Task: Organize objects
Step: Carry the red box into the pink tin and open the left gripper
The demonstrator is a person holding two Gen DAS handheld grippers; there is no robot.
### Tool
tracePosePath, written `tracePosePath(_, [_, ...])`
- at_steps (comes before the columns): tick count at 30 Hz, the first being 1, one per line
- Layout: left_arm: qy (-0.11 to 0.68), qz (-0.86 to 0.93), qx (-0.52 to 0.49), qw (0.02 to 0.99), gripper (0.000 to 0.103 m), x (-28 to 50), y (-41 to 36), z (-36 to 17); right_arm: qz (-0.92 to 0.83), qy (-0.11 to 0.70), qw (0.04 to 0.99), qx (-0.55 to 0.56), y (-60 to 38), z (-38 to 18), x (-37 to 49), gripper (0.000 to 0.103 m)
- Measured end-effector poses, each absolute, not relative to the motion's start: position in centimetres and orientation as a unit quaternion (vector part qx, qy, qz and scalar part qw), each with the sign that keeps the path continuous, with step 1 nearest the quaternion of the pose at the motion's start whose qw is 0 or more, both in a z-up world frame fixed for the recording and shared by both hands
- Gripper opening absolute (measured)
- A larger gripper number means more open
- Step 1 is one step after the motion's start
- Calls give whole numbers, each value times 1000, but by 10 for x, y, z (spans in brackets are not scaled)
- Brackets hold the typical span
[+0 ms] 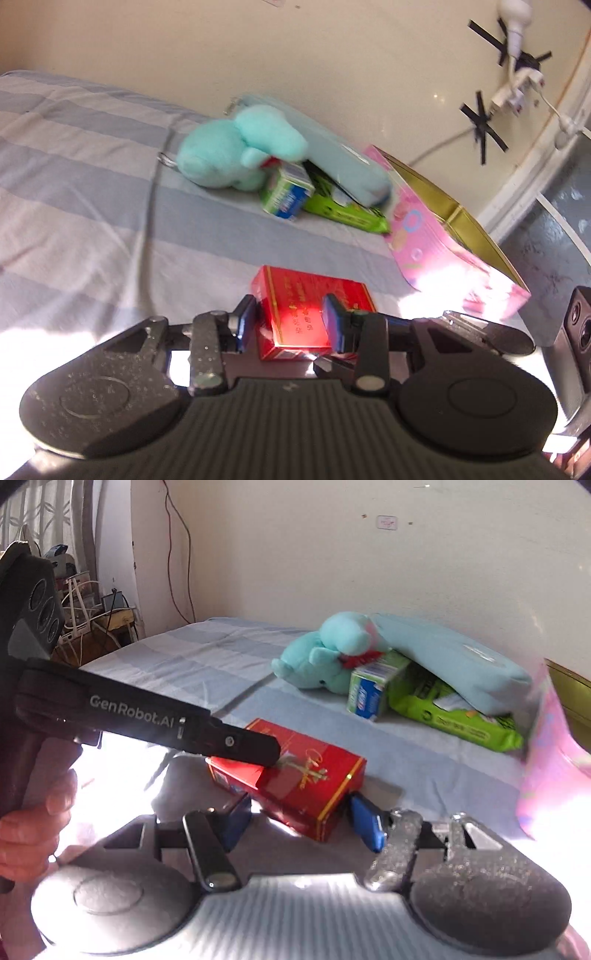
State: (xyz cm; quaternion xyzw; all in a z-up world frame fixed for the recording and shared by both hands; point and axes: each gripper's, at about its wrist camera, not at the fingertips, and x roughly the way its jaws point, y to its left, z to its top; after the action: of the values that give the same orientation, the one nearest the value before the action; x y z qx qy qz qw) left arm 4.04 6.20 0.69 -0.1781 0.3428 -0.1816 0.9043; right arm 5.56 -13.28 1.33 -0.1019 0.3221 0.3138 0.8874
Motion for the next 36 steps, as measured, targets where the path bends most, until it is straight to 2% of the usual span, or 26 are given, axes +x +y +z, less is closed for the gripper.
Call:
tracePosePath(12, [371,-325,-81,866,43,-7,-77,4,167,307,935,-54,-254,12,-54,59])
tracePosePath(21, [383,-400,-8,832,44,-13,-164,8,78,299,951,-21,-322,10,-90,60])
tracePosePath(25, [380,-413,8,828,45,4,-184,19,64,296,953,-5,-341,15,-81,60])
tracePosePath(29, [327,-425,0,844,45,38,-199,63,51,244,968,-16,-354,45,-56,60])
tracePosePath(33, [287,-410,-6,866,46,85,-216,92,49,204,978,-17,-367,78,-4,60])
tracePosePath(36, [288,-388,-3,875,47,124,-231,92,46,204,977,-37,-369,84,47,61])
